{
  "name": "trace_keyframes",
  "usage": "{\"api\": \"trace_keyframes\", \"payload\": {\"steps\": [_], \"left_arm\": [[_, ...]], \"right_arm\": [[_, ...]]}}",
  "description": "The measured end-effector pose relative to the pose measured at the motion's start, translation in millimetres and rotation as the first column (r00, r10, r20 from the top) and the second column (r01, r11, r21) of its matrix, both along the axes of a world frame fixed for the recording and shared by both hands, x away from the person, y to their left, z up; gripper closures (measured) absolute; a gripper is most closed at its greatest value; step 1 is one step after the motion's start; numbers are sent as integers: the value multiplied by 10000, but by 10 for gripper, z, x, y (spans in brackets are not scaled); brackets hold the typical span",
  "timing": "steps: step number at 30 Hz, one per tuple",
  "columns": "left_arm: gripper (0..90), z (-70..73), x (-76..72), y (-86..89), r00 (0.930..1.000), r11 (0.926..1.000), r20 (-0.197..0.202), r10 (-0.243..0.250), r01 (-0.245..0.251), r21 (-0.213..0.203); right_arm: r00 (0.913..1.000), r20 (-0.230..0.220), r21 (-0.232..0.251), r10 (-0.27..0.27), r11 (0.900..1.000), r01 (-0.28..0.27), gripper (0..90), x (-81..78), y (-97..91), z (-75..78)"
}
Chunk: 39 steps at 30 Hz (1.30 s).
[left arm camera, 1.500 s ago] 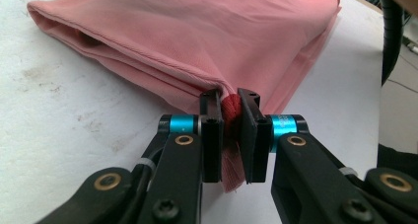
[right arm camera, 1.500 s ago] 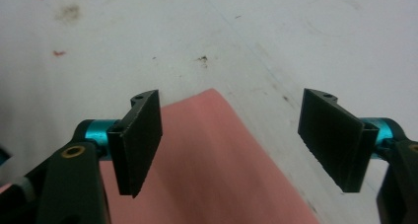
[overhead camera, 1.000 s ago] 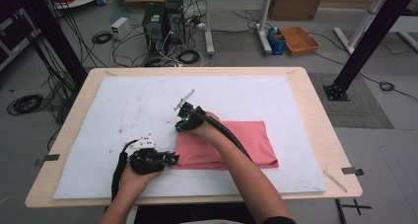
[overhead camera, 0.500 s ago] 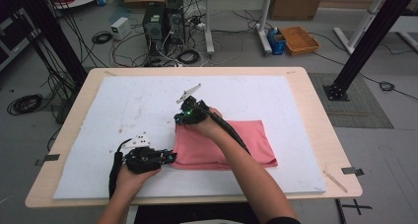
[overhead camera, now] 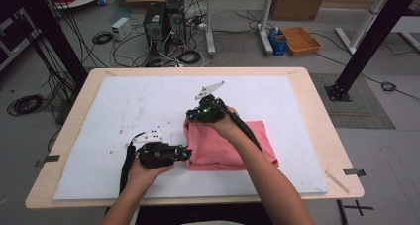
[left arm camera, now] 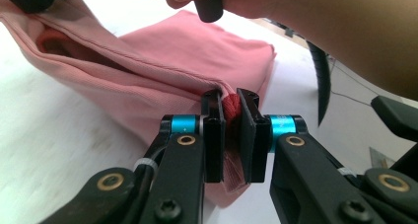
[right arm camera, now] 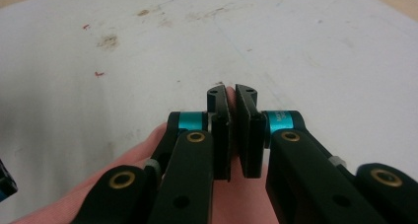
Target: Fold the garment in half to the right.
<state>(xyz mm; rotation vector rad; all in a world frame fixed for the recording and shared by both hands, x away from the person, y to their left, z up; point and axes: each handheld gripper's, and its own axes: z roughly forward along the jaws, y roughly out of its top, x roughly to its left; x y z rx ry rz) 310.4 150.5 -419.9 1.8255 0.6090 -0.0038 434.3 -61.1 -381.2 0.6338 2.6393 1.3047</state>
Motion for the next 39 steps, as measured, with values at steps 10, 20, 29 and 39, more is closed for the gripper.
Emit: {"api": "trace_keyframes", "payload": {"steps": [10, 20, 29, 39], "left_arm": [[818, 114, 159, -471, 9955, 9956, 138, -937, 938, -82], [818, 166, 318, -962, 9863, 9863, 82, -1646, 1645, 96], [818, 180, 405, -1331, 9783, 9782, -31, -2070, 2070, 138], [818, 94, 482, -1702, 9702, 9698, -309, -2402, 2412, 360]], "right_arm": [[9978, 207, 302, -629, 9976, 622, 860, -49, -449, 160], [9926, 313, 544, -1177, 9918, 1158, 860, -103, -848, 174], [9842, 369, 530, -1733, 9838, 1713, 860, -161, -1204, 198], [9719, 381, 469, -2323, 9720, 2305, 859, -198, -1532, 154]]}}
